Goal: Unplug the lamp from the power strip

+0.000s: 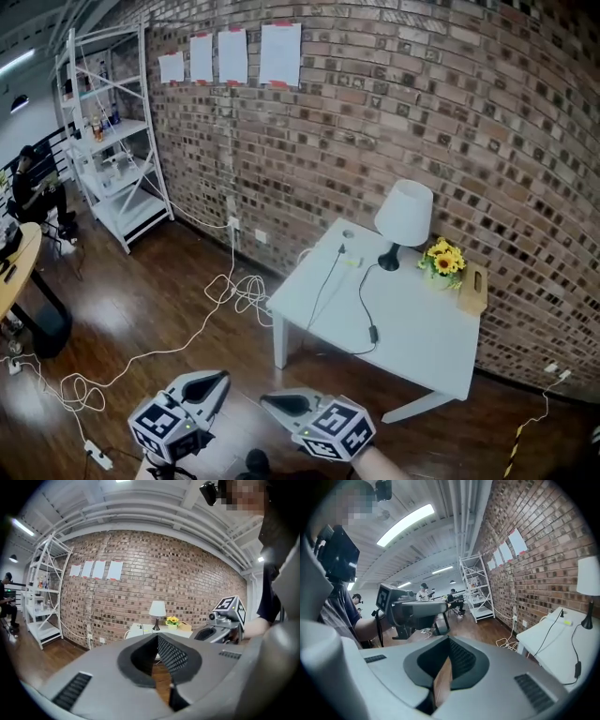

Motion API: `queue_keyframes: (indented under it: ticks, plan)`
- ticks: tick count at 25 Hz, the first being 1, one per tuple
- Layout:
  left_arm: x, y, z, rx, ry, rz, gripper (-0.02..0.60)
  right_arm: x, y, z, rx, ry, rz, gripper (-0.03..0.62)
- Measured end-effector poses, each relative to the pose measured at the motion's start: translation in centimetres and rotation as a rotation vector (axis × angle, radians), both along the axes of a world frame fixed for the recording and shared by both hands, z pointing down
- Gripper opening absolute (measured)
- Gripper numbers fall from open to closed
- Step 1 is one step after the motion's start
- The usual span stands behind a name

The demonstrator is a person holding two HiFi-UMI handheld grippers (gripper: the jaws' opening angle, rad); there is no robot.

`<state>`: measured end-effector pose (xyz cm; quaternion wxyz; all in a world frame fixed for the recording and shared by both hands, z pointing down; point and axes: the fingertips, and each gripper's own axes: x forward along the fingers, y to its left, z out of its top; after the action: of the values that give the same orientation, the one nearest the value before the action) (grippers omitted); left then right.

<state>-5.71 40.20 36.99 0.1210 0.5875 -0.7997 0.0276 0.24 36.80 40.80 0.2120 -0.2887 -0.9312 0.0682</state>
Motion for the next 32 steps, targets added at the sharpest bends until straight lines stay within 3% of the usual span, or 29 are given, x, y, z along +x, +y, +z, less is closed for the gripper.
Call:
queue_keyframes:
  ticks: [3,7,13,17,21,32]
  plan:
    - [-2.5,0.5,-0.1,0.019,0.040,0.025,0.015,-2.0,0.7,0.3,0.029,0.006,0.039,-0.003]
    - [-5.0,-0.3,0.4,0.021,0.035,0.098,0.014,-4.2,-0.1,-0.6,0.048,-0.008,0.136,-0.003]
    - [-4.1,-4.8,0.2,0.034,0.116,0.221,0.014,-3.5,-3.7,0.0,0.030,0.027,0.270,-0.003]
    - [-4.8,-7.9,0.1,0.033,0.124,0.254,0.014,-3.5,-6.6,0.1,0.020,0.034,0.304,-0.003]
    - [-5.7,-11.5,-0.1,-0.007,0.083,0.259,0.014,-4.9,-10.6,0.1,-0.001,0.015,0.312,-0.003]
    - [-11.0,-20.7,0.6,-0.030,-0.012,0.166,0.014,-10.3,-20.9,-0.1,-0.075,-0.030,0.225,-0.003]
